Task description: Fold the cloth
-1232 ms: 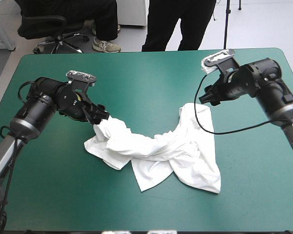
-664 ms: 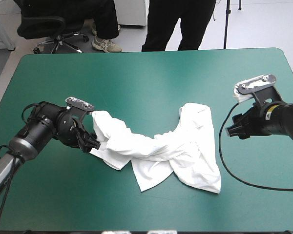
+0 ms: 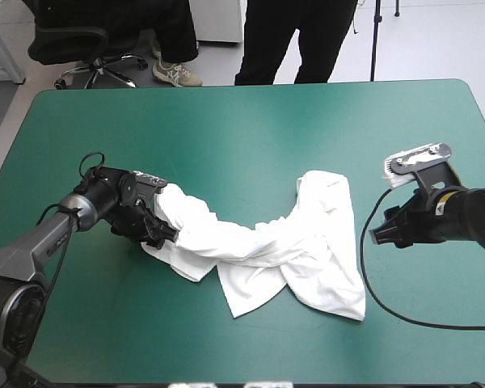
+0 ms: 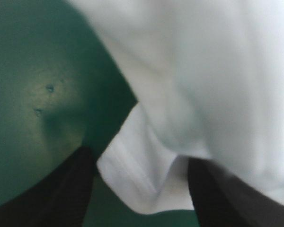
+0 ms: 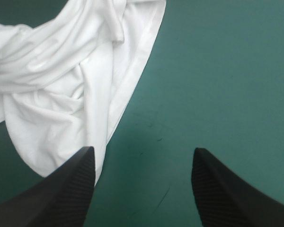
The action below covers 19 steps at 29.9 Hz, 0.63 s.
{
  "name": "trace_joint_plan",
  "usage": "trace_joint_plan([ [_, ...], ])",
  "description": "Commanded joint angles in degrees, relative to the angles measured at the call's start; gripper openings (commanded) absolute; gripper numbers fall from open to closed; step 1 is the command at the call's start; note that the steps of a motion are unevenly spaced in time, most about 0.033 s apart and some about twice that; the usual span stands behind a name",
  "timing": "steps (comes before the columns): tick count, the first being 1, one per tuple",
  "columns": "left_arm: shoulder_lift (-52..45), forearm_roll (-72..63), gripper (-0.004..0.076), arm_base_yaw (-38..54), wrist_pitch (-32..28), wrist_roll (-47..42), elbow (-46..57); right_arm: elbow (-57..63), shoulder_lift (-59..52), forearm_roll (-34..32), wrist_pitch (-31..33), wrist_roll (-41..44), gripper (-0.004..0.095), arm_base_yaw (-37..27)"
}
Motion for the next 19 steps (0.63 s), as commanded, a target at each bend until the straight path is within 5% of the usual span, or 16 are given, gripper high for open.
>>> trace_joint_plan([
  [1,-0.8,-0.3,0.0328,0.0,-0.9,-0.1,-1.0,2.9,-0.1,2.5,-0.1,-1.7,0.0554,-0.2],
  [11,-0.8,-1.1,-0.0010,0.0,-1.2,-0.4,-1.0,11.6,6.1,7.3,-2.8,-4.0,0.0553,1.4],
  [19,-0.8,-1.1,-0.0018,0.0,-0.9,-0.4,-1.0,17.7,8.9,0.8,-10.7,5.0,0.0553,13.9],
])
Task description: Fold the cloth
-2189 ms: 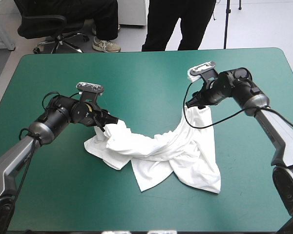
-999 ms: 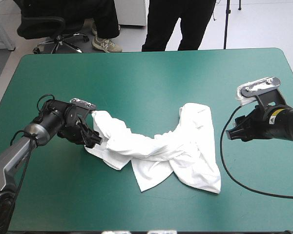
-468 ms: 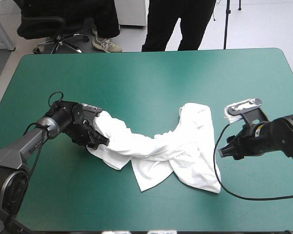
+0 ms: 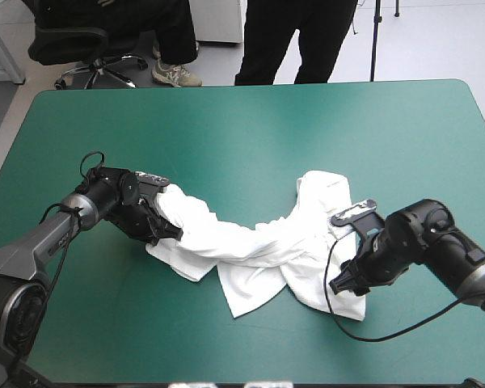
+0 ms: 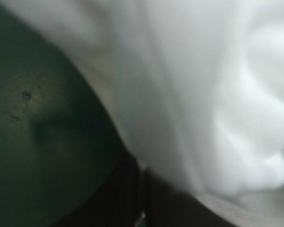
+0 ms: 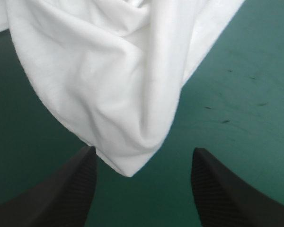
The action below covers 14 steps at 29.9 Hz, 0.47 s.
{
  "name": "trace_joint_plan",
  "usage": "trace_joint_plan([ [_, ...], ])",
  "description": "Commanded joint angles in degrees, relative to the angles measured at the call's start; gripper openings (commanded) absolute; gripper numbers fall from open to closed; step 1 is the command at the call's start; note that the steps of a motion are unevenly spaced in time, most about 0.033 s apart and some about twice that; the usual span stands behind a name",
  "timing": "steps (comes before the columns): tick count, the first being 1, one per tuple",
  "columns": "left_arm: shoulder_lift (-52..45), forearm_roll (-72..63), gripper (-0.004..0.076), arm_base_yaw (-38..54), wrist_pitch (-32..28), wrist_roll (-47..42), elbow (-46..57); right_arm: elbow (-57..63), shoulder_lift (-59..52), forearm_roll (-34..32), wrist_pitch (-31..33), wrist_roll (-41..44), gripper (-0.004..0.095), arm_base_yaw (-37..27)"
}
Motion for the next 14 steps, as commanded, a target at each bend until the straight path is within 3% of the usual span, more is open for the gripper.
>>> trace_joint_plan([
  [1,-1.2,1.7,-0.0018,0.0,-0.3,-0.4,-0.8,1.6,0.1,-3.6,-5.3,4.8,0.0553,3.6],
  [11,-1.2,1.7,-0.0018,0.0,0.1,-0.4,-0.9,9.2,3.0,-7.0,-11.9,6.6,0.0550,3.6],
  [14,-1.2,1.7,-0.0018,0.0,0.2,-0.4,-1.0,10.7,4.6,-6.6,-13.7,6.1,0.0493,3.6],
])
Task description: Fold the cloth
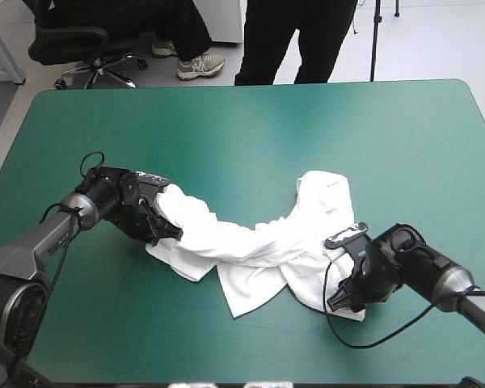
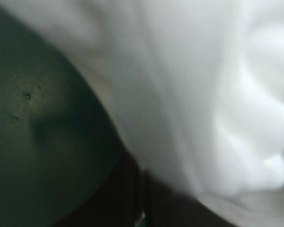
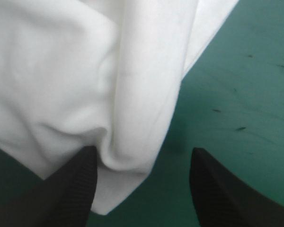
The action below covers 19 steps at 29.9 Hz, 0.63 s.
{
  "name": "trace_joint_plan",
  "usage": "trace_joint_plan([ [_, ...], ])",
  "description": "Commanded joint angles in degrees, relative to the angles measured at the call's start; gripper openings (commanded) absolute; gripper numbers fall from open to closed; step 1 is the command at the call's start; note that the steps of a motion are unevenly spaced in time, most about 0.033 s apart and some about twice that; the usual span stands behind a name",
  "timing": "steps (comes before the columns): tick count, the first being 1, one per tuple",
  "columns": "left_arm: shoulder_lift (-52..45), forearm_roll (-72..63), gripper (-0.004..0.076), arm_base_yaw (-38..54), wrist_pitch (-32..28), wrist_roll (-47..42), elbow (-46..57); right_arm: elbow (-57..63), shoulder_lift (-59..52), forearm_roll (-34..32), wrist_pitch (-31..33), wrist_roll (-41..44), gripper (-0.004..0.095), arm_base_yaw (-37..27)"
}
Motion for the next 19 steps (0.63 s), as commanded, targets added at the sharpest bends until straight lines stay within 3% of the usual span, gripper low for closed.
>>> trace_joint_plan([
  [1,-1.2,1.7,-0.0018,0.0,0.1,-0.4,-0.9,0.3,0.8,0.4,-3.0,-1.0,0.0464,0.0],
  [13,-1.3,1.7,-0.0018,0.0,0.8,-0.4,-1.3,3.9,7.4,4.8,-6.7,-4.9,-0.0013,0.0],
  [16,-2.7,1.8,-0.0018,0.0,1.0,-0.4,-1.4,3.1,6.1,2.8,-5.9,-3.9,-0.0017,0.0],
  [19,-5.7,1.8,-0.0018,0.0,3.3,-0.4,-3.3,0.4,3.6,-3.4,-3.3,0.2,-0.0017,0.0],
])
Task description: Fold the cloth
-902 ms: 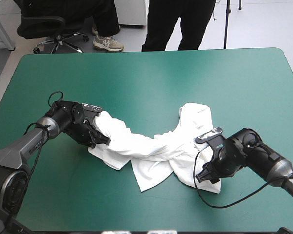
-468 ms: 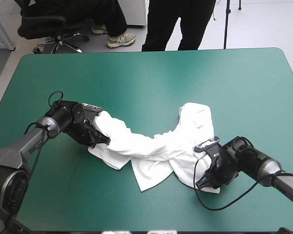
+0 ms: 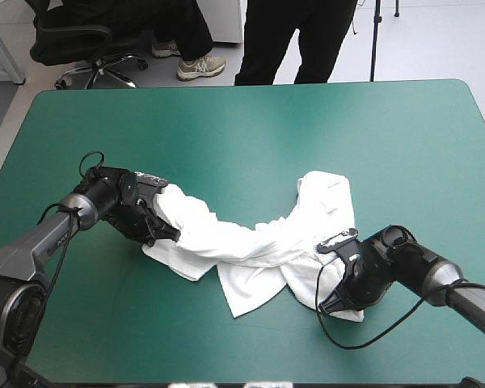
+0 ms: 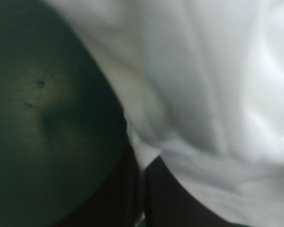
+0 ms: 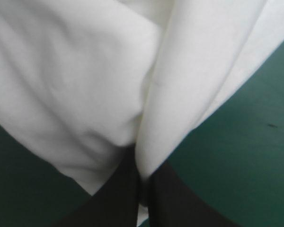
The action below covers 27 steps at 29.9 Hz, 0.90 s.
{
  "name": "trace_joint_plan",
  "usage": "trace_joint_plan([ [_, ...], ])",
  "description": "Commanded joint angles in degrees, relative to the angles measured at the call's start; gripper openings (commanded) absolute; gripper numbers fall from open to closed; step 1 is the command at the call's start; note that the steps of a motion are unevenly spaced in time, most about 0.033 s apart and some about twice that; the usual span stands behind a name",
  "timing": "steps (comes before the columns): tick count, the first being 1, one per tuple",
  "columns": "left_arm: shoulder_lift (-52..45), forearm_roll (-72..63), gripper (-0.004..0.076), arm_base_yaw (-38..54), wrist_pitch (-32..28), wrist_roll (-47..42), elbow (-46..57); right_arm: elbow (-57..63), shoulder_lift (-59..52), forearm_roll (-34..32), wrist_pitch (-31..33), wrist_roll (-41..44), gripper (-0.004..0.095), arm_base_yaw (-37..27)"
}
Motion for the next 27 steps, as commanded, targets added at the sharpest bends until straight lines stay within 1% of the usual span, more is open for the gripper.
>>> trace_joint_plan([
  [1,-5.9,0.5,-0.0018,0.0,2.8,-0.4,-4.1,-2.1,-1.4,-11.0,-0.3,4.8,-0.0017,-0.1],
  [5,-11.5,-1.4,-0.0018,0.0,6.0,-0.5,-10.4,-8.7,-5.5,-22.9,5.4,9.7,-0.0018,-0.1],
  [7,-13.9,-3.5,-0.0018,0.0,7.0,-0.5,-13.7,-13.2,-7.3,-27.5,8.4,11.2,-0.0018,-0.1],
  [9,-15.8,-6.1,-0.0018,0.0,8.6,-0.5,-17.7,-18.3,-8.8,-30.5,10.6,11.5,-0.0018,-0.1],
  [12,-18.3,-8.5,-0.0018,0.0,11.3,-0.6,-23.7,-25.9,-10.8,-31.9,12.8,11.3,-0.0017,-0.1],
  [19,-23.4,-12.6,-0.0018,0.0,11.3,-0.6,-37.8,-44.3,-12.7,-37.4,16.2,8.4,-0.0018,-0.1],
  [25,-25.6,-16.3,-0.0018,-0.2,9.3,-0.4,-51.0,-61.4,-13.0,-37.4,15.9,3.6,-0.0017,-0.1],
  [27,-25.8,-16.6,-0.0018,-0.2,9.1,-0.4,-55.1,-65.7,-13.1,-37.1,15.5,3.3,-0.0017,-0.1],
])
